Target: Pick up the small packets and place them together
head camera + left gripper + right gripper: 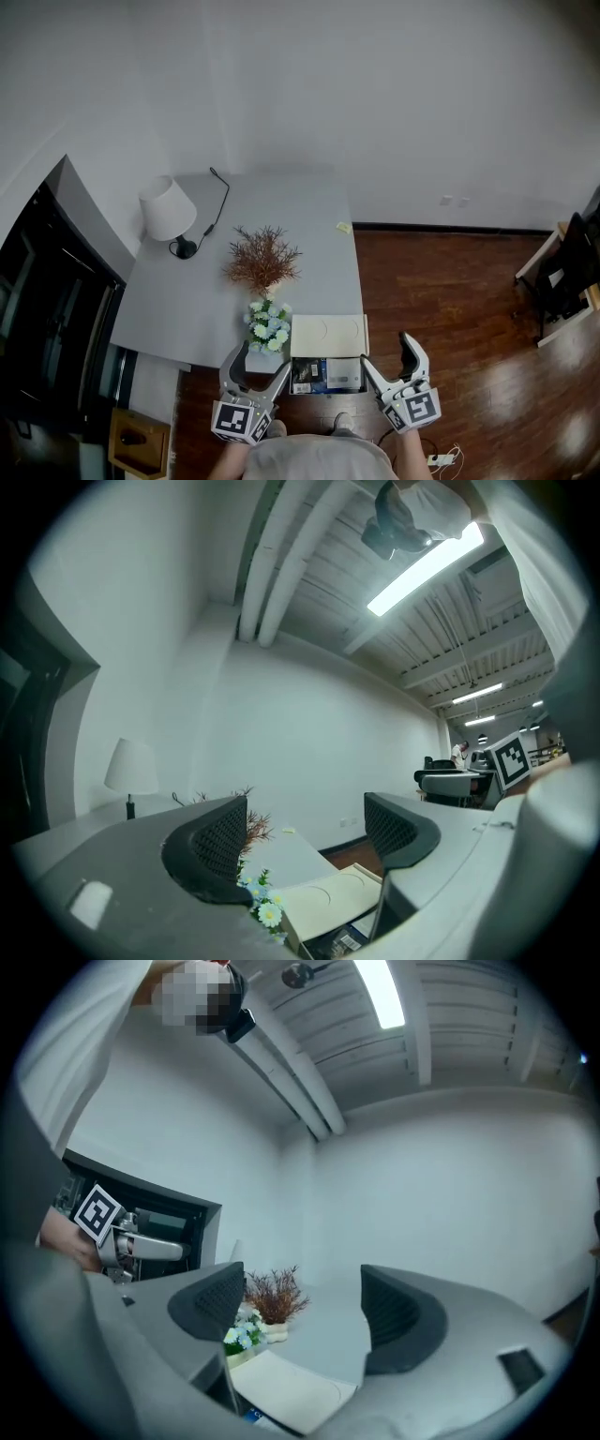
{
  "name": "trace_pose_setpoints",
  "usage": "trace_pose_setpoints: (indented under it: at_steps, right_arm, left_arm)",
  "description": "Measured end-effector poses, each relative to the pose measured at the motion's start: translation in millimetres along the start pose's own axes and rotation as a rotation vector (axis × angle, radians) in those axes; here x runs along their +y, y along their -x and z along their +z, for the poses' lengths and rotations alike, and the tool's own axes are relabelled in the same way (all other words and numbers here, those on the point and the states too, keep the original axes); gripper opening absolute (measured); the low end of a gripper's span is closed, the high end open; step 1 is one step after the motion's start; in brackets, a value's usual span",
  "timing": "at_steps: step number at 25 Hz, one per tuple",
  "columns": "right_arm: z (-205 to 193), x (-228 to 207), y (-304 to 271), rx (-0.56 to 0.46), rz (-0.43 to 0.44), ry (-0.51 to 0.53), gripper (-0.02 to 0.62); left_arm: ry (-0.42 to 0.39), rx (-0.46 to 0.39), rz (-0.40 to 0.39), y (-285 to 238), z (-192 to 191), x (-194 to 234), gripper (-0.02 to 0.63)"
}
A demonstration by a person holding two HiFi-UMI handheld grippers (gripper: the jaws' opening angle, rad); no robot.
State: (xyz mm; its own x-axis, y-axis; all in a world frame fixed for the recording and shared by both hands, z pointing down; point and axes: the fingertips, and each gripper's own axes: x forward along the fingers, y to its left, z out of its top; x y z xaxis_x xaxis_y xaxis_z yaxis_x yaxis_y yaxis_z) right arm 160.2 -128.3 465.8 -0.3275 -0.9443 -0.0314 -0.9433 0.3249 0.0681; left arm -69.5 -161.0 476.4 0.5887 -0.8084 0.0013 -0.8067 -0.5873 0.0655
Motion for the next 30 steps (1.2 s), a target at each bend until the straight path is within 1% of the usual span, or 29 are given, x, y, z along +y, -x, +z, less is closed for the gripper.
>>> trace_pose_setpoints:
  at_steps: [2,3,4,6,8,11,12,14,17,20,23,25,27,28,29,30]
  right_arm:
    - [-14,6,-3,0.055,0.068,0.010,0.400]
    - [-22,12,-5,0.088,0.113,0.026,0.367]
    - [-32,18,-6,0.128,0.161,0.046,0.367]
    - [-61,32,-9,0.242,0.265,0.097,0.367]
    - [-104,48,-8,0.398,0.382,0.168,0.367]
    - [-179,68,2,0.638,0.550,0.293,0.367]
    - [-201,73,5,0.700,0.597,0.323,0.367]
    - [-237,80,8,0.791,0.664,0.359,0.367]
    - [-276,85,9,0.894,0.710,0.385,0.367]
    - [-302,83,7,0.968,0.716,0.414,0.365]
    - [-323,77,3,1.016,0.717,0.483,0.365]
    - [-333,77,3,1.045,0.739,0.542,0.367]
    - [-340,77,2,1.054,0.745,0.606,0.362]
    - [-341,75,1,1.050,0.730,0.637,0.356]
    - [-341,72,-1,1.041,0.708,0.662,0.284]
    - [-341,69,-3,1.033,0.685,0.681,0.193]
  left_arm:
    - [-0.019,0.021,0.008,-1,-2,2,0.380]
    - [-0.018,0.022,0.015,-1,-3,3,0.380]
    - [-0.012,0.018,0.021,-1,-2,5,0.380]
    - [-0.005,0.010,0.029,-1,-2,7,0.380]
    - [-0.009,0.011,0.031,-1,-2,8,0.380]
    - [-0.007,0.021,0.034,-1,-5,8,0.380]
    - [-0.007,0.025,0.035,-1,-6,8,0.380]
    - [-0.004,0.032,0.036,0,-9,7,0.379]
    - [0.004,0.031,0.043,2,-9,8,0.371]
    - [0.002,0.036,0.048,5,-9,9,0.365]
    - [-0.006,0.041,0.057,9,-10,12,0.365]
    - [-0.002,0.042,0.071,12,-11,15,0.365]
    - [0.005,0.043,0.081,15,-12,17,0.365]
    - [0.009,0.044,0.083,16,-13,18,0.364]
    - [0.013,0.045,0.084,17,-13,19,0.363]
    - [0.015,0.046,0.084,18,-14,20,0.363]
